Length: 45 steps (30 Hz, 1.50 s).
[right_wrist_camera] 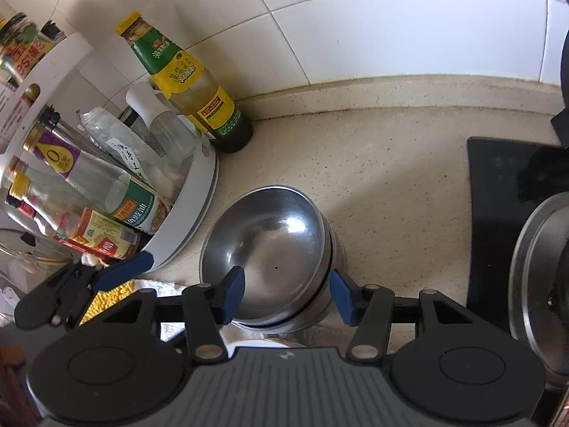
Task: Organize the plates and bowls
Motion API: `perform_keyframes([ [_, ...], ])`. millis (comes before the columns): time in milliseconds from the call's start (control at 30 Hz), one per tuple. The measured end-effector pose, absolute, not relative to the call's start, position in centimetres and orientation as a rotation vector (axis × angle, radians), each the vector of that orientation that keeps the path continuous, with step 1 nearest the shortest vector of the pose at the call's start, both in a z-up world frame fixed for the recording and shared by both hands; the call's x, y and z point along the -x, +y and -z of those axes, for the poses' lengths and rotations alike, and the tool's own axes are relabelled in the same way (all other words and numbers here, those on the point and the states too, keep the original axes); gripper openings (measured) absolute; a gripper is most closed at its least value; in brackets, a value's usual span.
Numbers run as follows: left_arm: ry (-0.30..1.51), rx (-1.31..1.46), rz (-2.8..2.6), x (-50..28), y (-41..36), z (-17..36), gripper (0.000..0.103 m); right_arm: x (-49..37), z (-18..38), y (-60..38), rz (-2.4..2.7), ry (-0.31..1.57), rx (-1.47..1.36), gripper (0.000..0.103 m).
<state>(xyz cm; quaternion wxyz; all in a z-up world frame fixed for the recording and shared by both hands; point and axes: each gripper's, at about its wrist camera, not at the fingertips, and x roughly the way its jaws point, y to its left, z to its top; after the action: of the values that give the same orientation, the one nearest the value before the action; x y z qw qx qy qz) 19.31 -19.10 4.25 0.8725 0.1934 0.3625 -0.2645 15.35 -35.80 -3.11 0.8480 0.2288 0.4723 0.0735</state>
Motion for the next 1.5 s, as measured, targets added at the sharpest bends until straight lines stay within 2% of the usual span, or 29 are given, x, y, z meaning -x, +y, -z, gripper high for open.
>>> perform_keyframes([
  [67, 0.758, -0.400, 0.560, -19.1, -18.9, -4.3, 0.088, -15.7, 3.4, -35.7, -0.162, 1.006, -0.487, 0.068],
  [233, 0.770, -0.382, 0.584, -18.8, -17.9, -4.0, 0.091, -16.3, 4.2, -35.6, -0.165, 1.014, -0.493, 0.079],
  [667, 0.830, -0.411, 0.786, -19.9, -15.6, -0.7, 0.092, -15.8, 6.3, -36.9, -0.139, 1.047, -0.599, 0.079],
  [1067, 0.872, -0.417, 0.913, -23.7, -18.1, 2.3, 0.093, -17.4, 7.3, -36.9, -0.086, 1.047, -0.669, 0.080],
  [1200, 0.869, -0.432, 0.953, -24.6, -19.2, 2.9, 0.098, -18.3, 7.9, -36.9, -0.052, 1.057, -0.680, 0.086],
  [1500, 0.809, -0.435, 0.981, -27.0, -21.8, 3.8, 0.103, -19.9, 8.0, -38.9, 0.026, 1.029, -0.721, 0.087],
])
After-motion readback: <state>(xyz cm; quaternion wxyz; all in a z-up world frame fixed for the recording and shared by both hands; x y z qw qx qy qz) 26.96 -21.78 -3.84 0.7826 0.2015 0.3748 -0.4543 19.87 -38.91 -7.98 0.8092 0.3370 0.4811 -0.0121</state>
